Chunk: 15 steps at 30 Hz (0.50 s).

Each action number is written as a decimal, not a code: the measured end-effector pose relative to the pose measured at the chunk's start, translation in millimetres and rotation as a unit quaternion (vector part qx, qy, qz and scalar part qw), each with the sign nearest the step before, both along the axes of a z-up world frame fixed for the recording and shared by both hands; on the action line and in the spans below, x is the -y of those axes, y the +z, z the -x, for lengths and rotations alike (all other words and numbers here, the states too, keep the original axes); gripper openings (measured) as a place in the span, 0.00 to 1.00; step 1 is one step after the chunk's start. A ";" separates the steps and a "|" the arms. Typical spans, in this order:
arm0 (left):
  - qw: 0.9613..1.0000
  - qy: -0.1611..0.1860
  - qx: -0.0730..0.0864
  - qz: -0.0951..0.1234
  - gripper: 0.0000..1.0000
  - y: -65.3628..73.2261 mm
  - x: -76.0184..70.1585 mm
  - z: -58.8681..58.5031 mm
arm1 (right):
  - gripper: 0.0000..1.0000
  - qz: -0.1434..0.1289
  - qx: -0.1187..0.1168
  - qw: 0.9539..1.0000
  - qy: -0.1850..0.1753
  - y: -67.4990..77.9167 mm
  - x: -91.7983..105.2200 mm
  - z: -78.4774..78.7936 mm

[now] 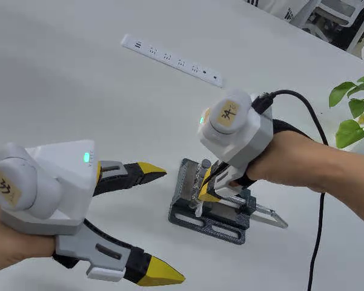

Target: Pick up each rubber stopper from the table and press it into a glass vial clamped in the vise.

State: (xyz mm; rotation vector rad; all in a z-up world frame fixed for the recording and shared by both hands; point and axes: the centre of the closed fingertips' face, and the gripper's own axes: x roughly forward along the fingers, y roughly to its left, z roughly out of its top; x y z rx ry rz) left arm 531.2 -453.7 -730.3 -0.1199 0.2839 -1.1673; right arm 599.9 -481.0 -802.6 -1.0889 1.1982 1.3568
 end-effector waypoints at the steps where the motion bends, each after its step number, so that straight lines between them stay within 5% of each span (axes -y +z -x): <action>1: 1.000 -0.001 0.001 -0.002 0.89 -0.3 0.4 -0.1 | 0.01 0.004 0.004 1.000 0.003 -0.1 -0.3 0.6; 15: 1.000 -0.001 0.005 -0.018 0.89 5.6 -2.6 2.3 | 0.03 -0.042 0.020 0.999 -0.022 -0.2 2.9 -1.4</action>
